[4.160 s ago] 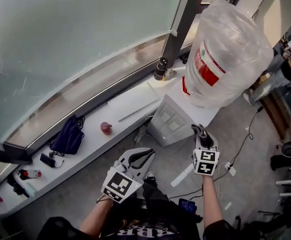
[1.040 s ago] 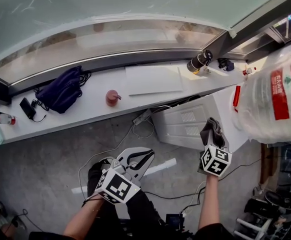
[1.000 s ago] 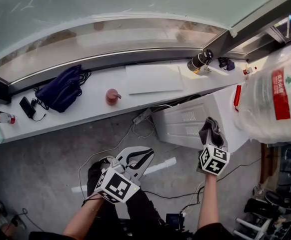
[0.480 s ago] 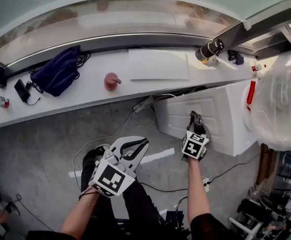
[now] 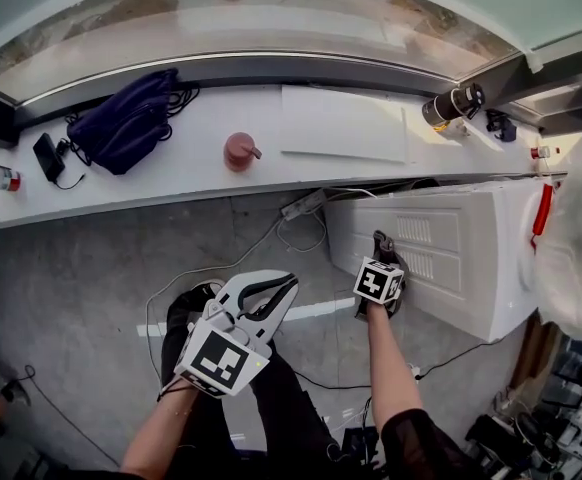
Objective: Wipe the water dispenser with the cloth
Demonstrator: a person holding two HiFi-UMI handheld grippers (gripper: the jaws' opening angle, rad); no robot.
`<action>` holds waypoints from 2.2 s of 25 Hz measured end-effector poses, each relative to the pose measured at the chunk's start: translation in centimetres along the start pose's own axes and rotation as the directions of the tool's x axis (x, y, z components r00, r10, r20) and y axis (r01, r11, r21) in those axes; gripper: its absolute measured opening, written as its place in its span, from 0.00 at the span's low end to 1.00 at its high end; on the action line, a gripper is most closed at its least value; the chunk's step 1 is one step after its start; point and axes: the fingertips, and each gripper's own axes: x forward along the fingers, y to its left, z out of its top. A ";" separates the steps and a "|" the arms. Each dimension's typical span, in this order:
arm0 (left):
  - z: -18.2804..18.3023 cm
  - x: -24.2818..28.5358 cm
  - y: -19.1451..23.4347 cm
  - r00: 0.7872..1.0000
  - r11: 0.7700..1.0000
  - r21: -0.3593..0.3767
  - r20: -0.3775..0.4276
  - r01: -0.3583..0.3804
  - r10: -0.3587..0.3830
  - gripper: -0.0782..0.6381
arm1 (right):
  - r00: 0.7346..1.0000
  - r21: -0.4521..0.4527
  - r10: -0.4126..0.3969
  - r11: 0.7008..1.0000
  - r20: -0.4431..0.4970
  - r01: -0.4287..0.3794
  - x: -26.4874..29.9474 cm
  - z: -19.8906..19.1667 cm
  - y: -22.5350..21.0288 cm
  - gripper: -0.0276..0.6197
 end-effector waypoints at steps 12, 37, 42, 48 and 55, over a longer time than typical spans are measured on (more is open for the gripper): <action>-3.5 -1.5 2.0 0.996 0.997 -0.017 -0.051 -0.071 0.070 0.15 | 0.996 -0.052 0.012 0.999 -0.089 -0.016 3.8 -1.2 2.8 0.20; 7.3 -1.4 1.0 0.994 0.987 0.124 -0.005 0.106 -0.107 0.15 | 0.899 -0.062 0.098 0.995 0.426 -0.079 -26.7 20.4 -9.7 0.20; 7.3 -2.4 2.4 0.995 0.989 0.112 -0.003 0.099 -0.099 0.15 | 0.912 0.012 0.015 1.000 0.410 -0.021 -26.3 20.7 -11.4 0.20; 6.6 -3.2 3.1 0.996 0.991 0.098 -0.007 0.090 -0.090 0.15 | 0.924 0.085 -0.067 0.996 0.377 0.038 -23.8 20.4 -11.4 0.21; 4.8 -3.3 3.4 0.997 0.995 0.068 -0.021 0.074 -0.073 0.15 | 0.941 0.065 -0.114 0.993 0.317 0.099 -19.1 18.7 -8.5 0.21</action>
